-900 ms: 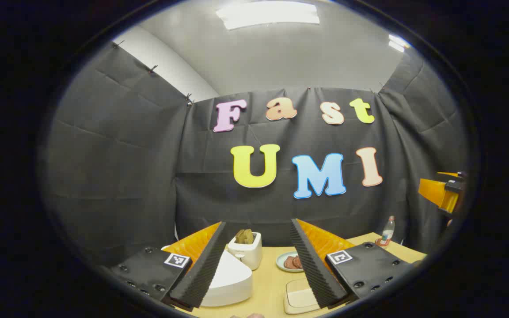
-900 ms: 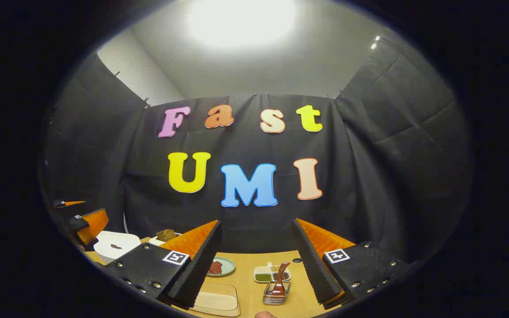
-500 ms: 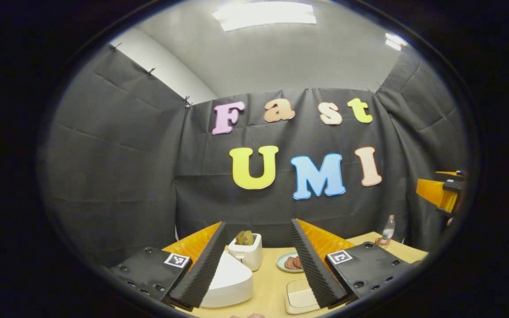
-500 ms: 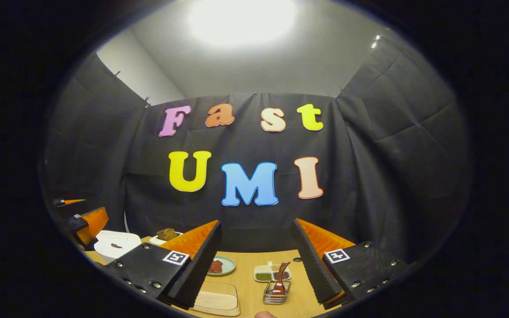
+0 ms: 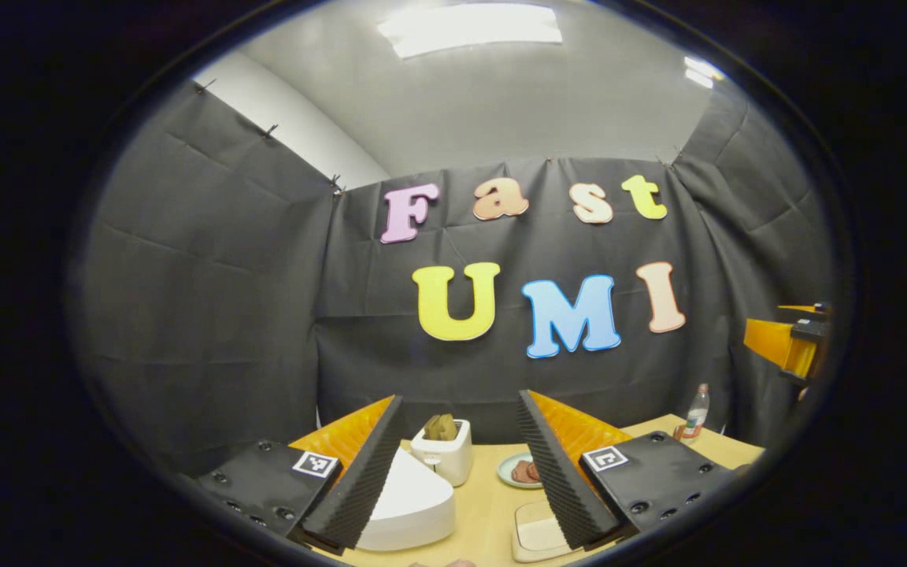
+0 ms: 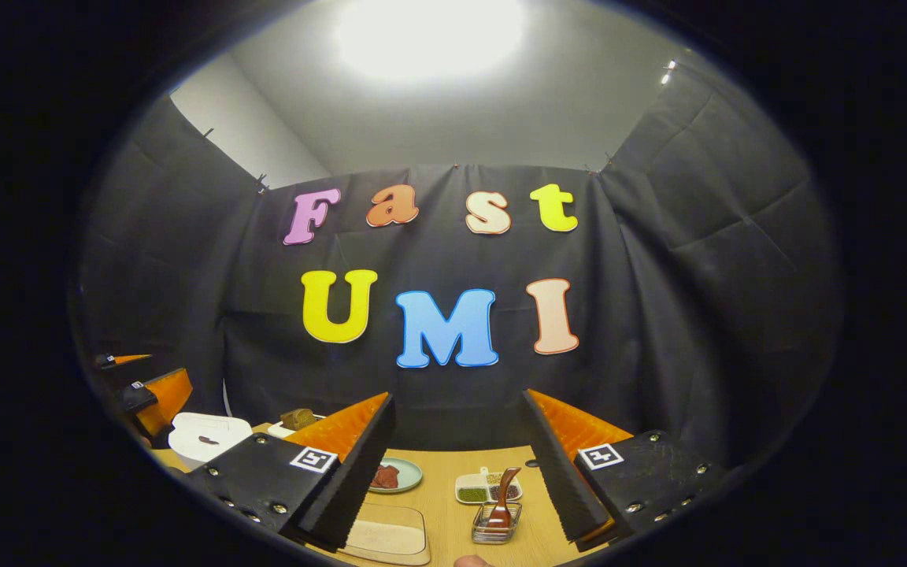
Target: Close the left gripper, press the button to open the rice cooker; take a wooden spoon from the chopstick holder with the right hand, scoop a spoonful of rice and pour it into the rice cooker, then put the wooden spoon back into the chopstick holder.
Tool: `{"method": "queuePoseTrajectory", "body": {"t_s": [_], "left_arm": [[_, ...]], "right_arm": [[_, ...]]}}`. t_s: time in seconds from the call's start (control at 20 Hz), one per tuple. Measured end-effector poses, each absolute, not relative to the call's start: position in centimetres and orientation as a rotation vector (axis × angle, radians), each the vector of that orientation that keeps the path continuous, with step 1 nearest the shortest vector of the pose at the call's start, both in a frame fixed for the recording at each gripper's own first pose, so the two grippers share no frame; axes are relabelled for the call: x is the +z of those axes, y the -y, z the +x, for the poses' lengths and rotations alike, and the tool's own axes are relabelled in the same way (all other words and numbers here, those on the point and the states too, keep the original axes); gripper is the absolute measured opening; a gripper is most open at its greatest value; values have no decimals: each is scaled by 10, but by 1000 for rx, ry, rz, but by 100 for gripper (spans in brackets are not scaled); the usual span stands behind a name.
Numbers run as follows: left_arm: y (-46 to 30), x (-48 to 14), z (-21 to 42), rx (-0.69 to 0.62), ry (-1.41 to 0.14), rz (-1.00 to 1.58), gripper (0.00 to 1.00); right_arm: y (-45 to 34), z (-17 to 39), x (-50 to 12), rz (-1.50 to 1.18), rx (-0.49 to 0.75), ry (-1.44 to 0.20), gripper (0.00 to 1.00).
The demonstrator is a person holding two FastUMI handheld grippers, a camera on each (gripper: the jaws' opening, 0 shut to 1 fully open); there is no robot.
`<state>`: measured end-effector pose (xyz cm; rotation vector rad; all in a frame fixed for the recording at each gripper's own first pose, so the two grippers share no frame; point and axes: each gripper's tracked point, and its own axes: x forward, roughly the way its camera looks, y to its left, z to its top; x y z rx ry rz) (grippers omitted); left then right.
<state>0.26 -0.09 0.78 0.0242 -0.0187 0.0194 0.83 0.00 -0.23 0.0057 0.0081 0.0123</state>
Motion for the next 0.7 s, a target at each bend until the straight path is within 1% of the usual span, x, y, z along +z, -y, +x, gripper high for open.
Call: {"method": "queuePoseTrajectory", "body": {"t_s": [0.05, 0.1, 0.15, 0.2, 0.25, 0.3, 0.35, 0.55, 0.6, 0.7], "left_arm": [[1, 9, 3, 21, 18, 25, 94], [-1, 7, 4, 22, 17, 27, 97], [-1, 8, 5, 21, 15, 26, 97], [0, 7, 6, 16, 18, 24, 92], [2, 7, 6, 11, 17, 26, 97], [1, 7, 8, 7, 13, 30, 96], [1, 5, 9, 2, 4, 36, 87], [-4, -3, 14, 6, -20, 34, 65], [-2, -6, 15, 1, -26, 33, 45], [-8, -8, 19, 8, -30, 36, 36]], "right_arm": [[-1, 9, -2, 4, 13, -9, 95], [-2, 9, -2, 3, 15, -9, 95], [-3, 11, -2, 2, 16, -8, 95], [-3, 10, -2, 2, 16, -6, 95], [-4, 11, -2, 0, 16, -5, 95], [-5, 12, -3, 0, 17, -6, 95], [-7, 13, -4, 0, 20, -8, 95], [-11, 16, -7, -1, 25, -15, 95], [-11, 17, -8, -4, 24, -16, 95], [-15, 18, -12, -8, 26, -25, 95]]}}
